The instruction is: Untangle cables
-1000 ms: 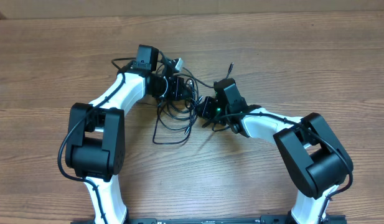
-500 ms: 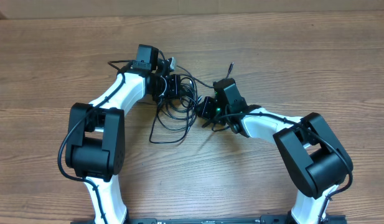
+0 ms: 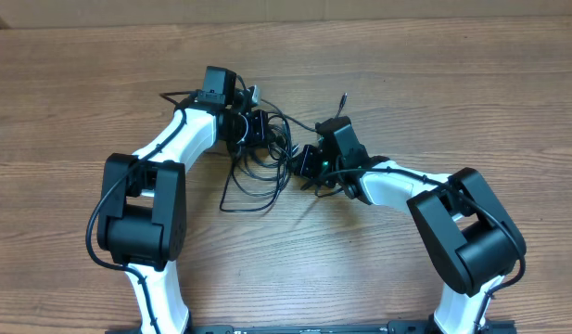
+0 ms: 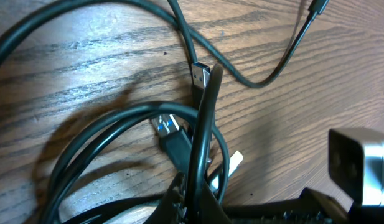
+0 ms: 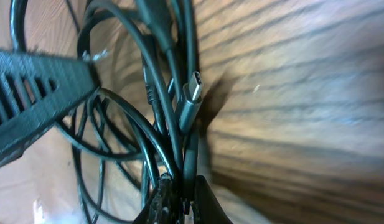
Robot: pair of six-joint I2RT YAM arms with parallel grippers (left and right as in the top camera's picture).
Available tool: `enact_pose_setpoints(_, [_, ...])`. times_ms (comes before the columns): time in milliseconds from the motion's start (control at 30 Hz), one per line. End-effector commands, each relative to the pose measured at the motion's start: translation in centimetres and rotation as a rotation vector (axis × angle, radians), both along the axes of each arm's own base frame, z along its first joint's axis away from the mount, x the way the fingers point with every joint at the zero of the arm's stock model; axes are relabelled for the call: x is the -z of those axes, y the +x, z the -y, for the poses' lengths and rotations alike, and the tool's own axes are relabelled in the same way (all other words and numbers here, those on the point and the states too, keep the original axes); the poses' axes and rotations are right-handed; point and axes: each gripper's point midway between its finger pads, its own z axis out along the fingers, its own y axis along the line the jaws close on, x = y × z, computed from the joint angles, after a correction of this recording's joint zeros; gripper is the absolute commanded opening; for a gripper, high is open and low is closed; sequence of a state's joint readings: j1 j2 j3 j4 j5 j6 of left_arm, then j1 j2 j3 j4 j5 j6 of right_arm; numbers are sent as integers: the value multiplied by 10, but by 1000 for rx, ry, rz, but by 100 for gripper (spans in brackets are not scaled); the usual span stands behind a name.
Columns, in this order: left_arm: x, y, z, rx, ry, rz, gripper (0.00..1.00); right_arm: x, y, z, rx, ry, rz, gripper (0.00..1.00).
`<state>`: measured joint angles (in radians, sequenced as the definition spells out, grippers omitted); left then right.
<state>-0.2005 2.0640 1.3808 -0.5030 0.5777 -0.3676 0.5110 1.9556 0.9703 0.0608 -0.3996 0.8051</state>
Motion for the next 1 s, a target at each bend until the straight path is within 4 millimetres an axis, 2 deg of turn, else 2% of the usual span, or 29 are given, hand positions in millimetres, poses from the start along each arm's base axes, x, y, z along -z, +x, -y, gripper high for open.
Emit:
enact_pose_setpoints(0, [-2, 2, -3, -41, -3, -16, 4, -13, -16, -16, -125, 79, -8, 4])
enact_pose_setpoints(267, [-2, 2, -3, -74, -12, -41, 4, -54, -22, -13, -153, 86, 48, 4])
enact_pose_setpoints(367, [-2, 2, -3, -74, -11, -40, 4, -60, -25, -13, -156, 85, 47, 4])
enact_pose_setpoints(767, [-1, 2, -3, -75, -9, -39, 4, -43, -45, -1, -149, 25, -72, 4])
enact_pose_setpoints(967, [-1, 2, -3, -75, -9, -39, 4, -29, -53, 5, -105, -62, -111, 4])
